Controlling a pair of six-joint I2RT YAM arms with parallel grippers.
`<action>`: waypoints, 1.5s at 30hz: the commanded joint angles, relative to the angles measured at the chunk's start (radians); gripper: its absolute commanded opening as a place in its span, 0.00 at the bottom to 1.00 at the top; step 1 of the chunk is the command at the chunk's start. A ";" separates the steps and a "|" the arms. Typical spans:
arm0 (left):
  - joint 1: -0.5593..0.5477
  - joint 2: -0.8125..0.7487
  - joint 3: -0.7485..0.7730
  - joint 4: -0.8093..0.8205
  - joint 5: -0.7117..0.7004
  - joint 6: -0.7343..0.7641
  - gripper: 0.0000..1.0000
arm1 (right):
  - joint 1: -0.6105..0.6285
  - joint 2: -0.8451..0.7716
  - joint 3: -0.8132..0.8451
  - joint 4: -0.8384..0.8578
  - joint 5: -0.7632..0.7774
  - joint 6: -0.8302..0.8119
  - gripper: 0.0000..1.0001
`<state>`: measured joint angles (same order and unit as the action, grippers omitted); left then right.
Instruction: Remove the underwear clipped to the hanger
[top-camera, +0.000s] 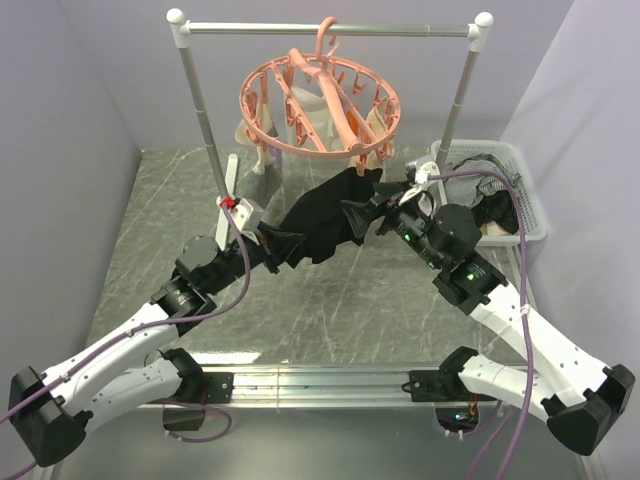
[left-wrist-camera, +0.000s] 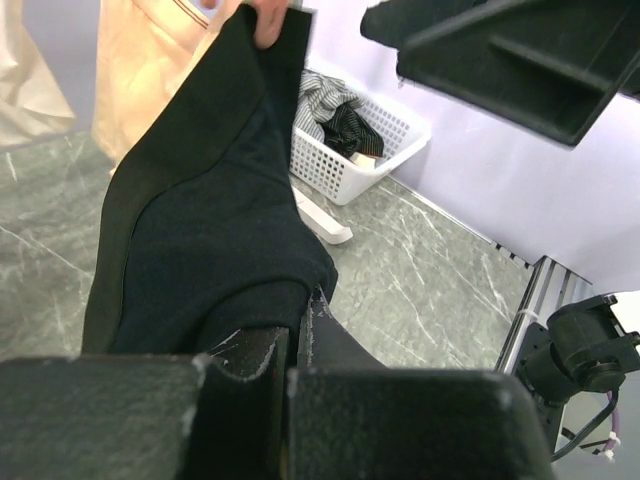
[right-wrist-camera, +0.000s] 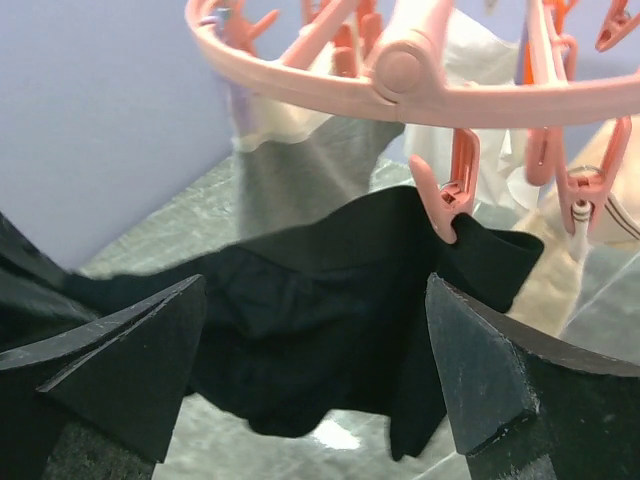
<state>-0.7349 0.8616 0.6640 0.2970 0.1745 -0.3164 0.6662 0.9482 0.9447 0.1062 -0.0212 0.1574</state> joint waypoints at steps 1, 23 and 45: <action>-0.004 -0.030 0.057 -0.045 -0.012 0.030 0.01 | -0.022 -0.043 -0.029 0.105 -0.083 -0.116 0.96; -0.004 -0.145 0.098 -0.177 0.003 0.036 0.02 | -0.312 0.211 0.161 0.122 -0.669 -0.199 0.94; -0.004 -0.188 0.132 -0.206 0.026 0.033 0.02 | -0.386 0.376 0.272 0.191 -0.870 -0.111 0.67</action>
<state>-0.7349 0.6888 0.7471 0.0792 0.1802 -0.2901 0.2905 1.3224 1.1542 0.2272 -0.8349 0.0093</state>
